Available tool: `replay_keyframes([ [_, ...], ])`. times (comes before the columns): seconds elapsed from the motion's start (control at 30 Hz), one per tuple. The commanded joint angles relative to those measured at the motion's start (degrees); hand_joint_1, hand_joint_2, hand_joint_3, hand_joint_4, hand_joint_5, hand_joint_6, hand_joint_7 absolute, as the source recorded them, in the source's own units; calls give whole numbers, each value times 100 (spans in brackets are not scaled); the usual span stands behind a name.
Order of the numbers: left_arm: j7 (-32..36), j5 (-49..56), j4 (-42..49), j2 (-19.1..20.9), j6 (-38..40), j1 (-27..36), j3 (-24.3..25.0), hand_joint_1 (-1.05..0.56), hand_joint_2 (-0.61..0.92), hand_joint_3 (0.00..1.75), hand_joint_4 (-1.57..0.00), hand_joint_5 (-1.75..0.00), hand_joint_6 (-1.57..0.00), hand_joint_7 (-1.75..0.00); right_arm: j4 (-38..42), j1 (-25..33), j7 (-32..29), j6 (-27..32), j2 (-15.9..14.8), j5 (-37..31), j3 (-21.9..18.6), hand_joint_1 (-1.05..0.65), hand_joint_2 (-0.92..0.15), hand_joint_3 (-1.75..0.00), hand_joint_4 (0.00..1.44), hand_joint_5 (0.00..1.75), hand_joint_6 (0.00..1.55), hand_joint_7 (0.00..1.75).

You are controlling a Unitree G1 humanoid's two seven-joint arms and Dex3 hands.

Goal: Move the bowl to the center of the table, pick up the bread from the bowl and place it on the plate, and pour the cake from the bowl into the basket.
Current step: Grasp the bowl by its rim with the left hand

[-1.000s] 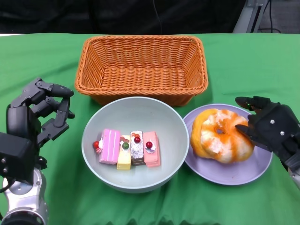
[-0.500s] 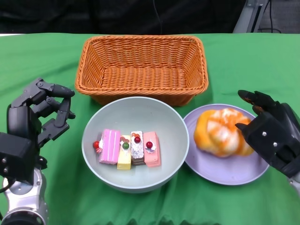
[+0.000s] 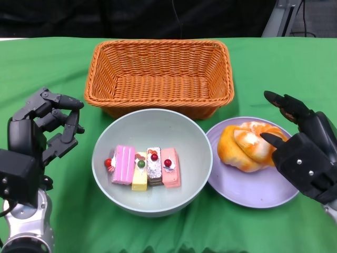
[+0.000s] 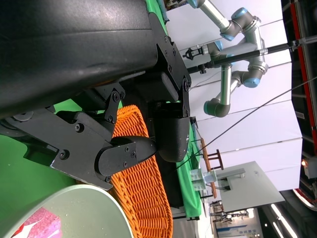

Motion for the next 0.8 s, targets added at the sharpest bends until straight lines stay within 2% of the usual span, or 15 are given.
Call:
replay_keyframes([
  [0.03, 39, 31, 7, 98, -33, 42, 10, -16, 72, 78, -85, -148, -87, -113, 50, 43, -88, -202, -88, 19, -74, -21, -92, -9, 45, 2, 47, 1],
  [0.17, 29, 34, -5, 92, -58, 53, 13, -16, 71, 80, -85, -148, -87, -113, 32, 95, -242, -487, -83, 1, -112, -19, -91, -7, 46, 2, 49, 1],
  [0.23, 42, 48, -4, 99, -58, 53, 11, -15, 71, 81, -85, -149, -87, -113, 126, 125, -437, -955, -46, 66, -159, -18, -91, -6, 48, 3, 51, 2],
  [0.33, -2, 18, -6, 101, -62, 54, 25, -15, 71, 81, -85, -148, -86, -113, 460, 107, -646, -2048, 131, 499, -323, -7, -92, -6, 66, 12, 68, 9],
  [0.37, -22, 5, -7, 98, -91, 53, 32, -15, 71, 81, -85, -148, -87, -113, 583, 83, -654, -2361, 201, 676, -376, -2, -92, -7, 82, 21, 81, 14],
  [0.43, -23, 4, -8, 96, -121, 50, 33, -14, 70, 81, -85, -148, -87, -113, 809, 42, -541, -2904, 342, 1066, -474, 2, -91, -9, 94, 37, 95, 19],
  [0.47, -21, 13, -7, 106, -121, 54, 27, -14, 70, 81, -86, -148, -87, -113, 829, 69, -457, -3101, 396, 1224, -495, 3, -90, -14, 90, 59, 100, 22],
  [0.5, -22, 20, -5, 115, -119, 57, 24, -15, 70, 81, -86, -148, -87, -112, 851, 86, -400, -3242, 427, 1320, -507, 1, -86, -25, 87, 91, 104, 38],
  [0.53, -34, 15, -8, 123, -107, 62, 23, -15, 71, 81, -86, -148, -87, -112, 781, 150, -374, -3346, 458, 1361, -511, 0, -81, -37, 85, 104, 99, 55],
  [0.57, -60, 2, -11, 132, -109, 67, 28, -16, 70, 81, -86, -147, -87, -111, 677, 227, -363, -3433, 502, 1380, -510, -3, -74, -52, 88, 120, 93, 79],
  [0.67, -171, -57, -23, 154, -141, 82, 48, -15, 71, 81, -85, -147, -87, -110, 451, 407, -309, -3653, 685, 1499, -512, -4, -58, -90, 86, 139, 83, 111],
  [0.73, -200, -60, -27, 174, -180, 96, 50, -15, 71, 81, -85, -146, -88, -110, 277, 533, -170, -3691, 780, 1654, -484, -4, -54, -102, 82, 144, 79, 118],
  [0.8, -217, -43, -29, 210, -229, 118, 48, -14, 71, 81, -85, -145, -88, -109, 61, 686, -46, -3687, 862, 1734, -448, -5, -52, -105, 80, 150, 76, 122],
])
